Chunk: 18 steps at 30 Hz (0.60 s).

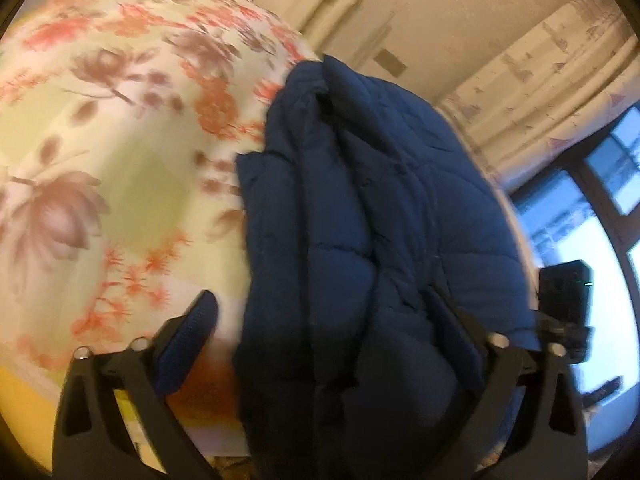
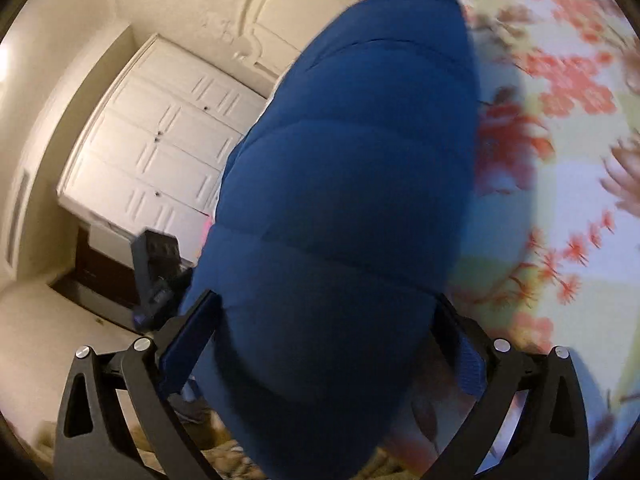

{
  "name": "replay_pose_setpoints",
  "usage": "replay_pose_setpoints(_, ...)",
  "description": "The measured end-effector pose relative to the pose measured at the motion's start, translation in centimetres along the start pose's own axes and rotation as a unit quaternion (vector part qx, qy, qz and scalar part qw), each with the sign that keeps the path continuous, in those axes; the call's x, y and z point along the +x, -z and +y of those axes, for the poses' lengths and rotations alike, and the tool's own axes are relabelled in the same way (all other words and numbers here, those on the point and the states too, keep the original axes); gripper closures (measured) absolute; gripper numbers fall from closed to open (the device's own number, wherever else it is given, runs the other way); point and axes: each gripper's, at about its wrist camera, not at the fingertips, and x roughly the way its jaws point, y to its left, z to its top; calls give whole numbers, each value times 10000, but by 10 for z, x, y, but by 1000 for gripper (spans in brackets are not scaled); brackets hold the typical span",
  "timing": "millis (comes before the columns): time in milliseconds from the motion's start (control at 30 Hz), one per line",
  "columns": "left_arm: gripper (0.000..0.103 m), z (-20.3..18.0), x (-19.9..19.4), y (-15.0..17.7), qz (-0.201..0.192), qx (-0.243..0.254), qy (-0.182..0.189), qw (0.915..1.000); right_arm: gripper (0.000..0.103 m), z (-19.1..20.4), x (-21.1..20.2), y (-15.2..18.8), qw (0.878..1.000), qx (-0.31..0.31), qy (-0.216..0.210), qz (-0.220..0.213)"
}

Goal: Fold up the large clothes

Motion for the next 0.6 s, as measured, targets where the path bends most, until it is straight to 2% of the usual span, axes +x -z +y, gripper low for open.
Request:
replay_pose_setpoints(33, 39, 5, 1, -1, 46, -254, 523, 9983, 15, 5, -2, 2, 9997, -173, 46, -143)
replay_pose_setpoints(67, 45, 2, 0, -1, -31, -199, 520, 9984, 25, 11, -5, 4, 9988, -385, 146, -281)
replay_pose_setpoints(167, 57, -22, 4, -4, -187, 191, 213, 9994, 38, 28, -17, 7, 9912, -1034, 457, -694)
replay_pose_setpoints(267, 62, -49, 26, -20, -279, 328, 259, 9987, 41, 27, -34, -5, 9816, -1339, 757, -1133)
replay_pose_setpoints(367, 63, -89, 64, -50, -327, 372, 482, 9976, 43, 13, -61, -32, 9710, -1519, 1155, -1442)
replay_pose_setpoints(533, 64, -162, 147, -104, -350, 530, 651, 9959, 44, -34, -105, -101, 9579, -1271, 1668, -1961)
replay_pose_setpoints(600, 64, -180, 188, -122, -304, 476, 615, 9965, 43, -63, -111, -125, 9584, -1017, 1737, -2023)
